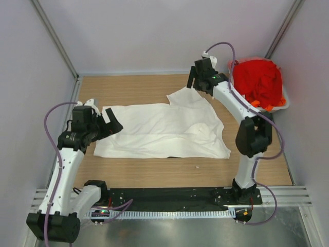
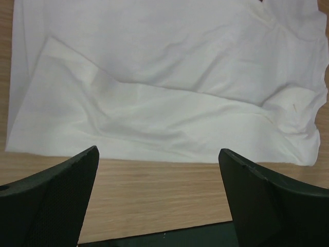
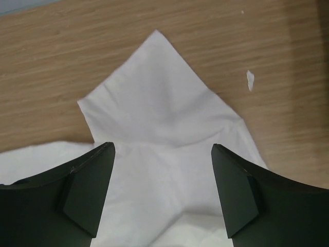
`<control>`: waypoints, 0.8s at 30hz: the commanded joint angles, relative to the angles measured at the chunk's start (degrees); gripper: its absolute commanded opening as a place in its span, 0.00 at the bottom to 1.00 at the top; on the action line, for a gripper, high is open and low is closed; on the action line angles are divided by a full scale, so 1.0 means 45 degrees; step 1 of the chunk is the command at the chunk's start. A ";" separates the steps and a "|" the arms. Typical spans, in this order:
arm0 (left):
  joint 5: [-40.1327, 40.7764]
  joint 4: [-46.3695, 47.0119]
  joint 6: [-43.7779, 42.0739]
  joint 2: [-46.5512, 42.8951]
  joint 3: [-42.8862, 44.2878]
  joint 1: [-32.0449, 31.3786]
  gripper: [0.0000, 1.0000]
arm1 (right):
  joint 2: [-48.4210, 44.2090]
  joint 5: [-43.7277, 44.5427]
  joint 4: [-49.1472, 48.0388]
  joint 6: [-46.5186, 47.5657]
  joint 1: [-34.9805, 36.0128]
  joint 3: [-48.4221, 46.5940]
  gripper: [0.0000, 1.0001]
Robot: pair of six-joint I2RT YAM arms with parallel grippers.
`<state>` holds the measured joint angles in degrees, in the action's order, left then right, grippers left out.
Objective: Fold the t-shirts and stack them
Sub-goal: Fold the tshirt
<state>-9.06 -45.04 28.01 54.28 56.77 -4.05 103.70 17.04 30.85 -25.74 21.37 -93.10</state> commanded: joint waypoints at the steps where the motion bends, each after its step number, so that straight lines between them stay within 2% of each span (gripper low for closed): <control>1: -0.0252 -0.0463 -0.0073 -0.1493 -0.0779 -0.0056 1.00 | 0.3120 0.0784 0.1522 0.1244 -0.0021 -0.3249 0.82; 2: -0.0156 -0.0325 0.0025 -0.1806 -0.1032 -0.0095 1.00 | 0.3765 0.0978 0.1716 0.1305 -0.0041 -0.4726 0.82; 3: -0.0116 -0.0150 0.0045 -0.2137 -0.1170 -0.0114 1.00 | 0.5067 0.0960 0.1815 0.1383 -0.0060 -0.5456 0.82; 5: 0.0409 0.0144 -0.0189 -0.2764 -0.1191 -0.0115 1.00 | 0.6188 0.0998 0.2087 0.1675 -0.0099 -0.6882 0.82; 6: 0.0721 0.0145 -0.0189 -0.2862 -0.1191 -0.0095 1.00 | 0.7354 0.1192 0.2225 0.1696 -0.0119 -0.8320 0.82; 9: 0.0882 0.0008 -0.0170 -0.2766 -0.1054 -0.0076 1.00 | 0.8534 0.1097 0.2091 0.1891 -0.0158 -1.0144 0.82; 17: 0.0315 0.0066 -0.0326 -0.3233 -0.1054 0.0666 1.00 | 1.0351 0.1351 0.0646 0.2126 -0.0294 -1.0833 0.84; 24: -0.0037 0.0184 -0.0404 -0.3079 -0.1093 0.0861 1.00 | 1.0803 0.1019 -0.0194 0.1989 -0.0373 -1.0776 0.84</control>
<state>-7.29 -46.13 27.70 40.21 51.13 -1.23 151.74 21.30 33.63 -17.10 20.01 -139.65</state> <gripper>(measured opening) 0.996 0.836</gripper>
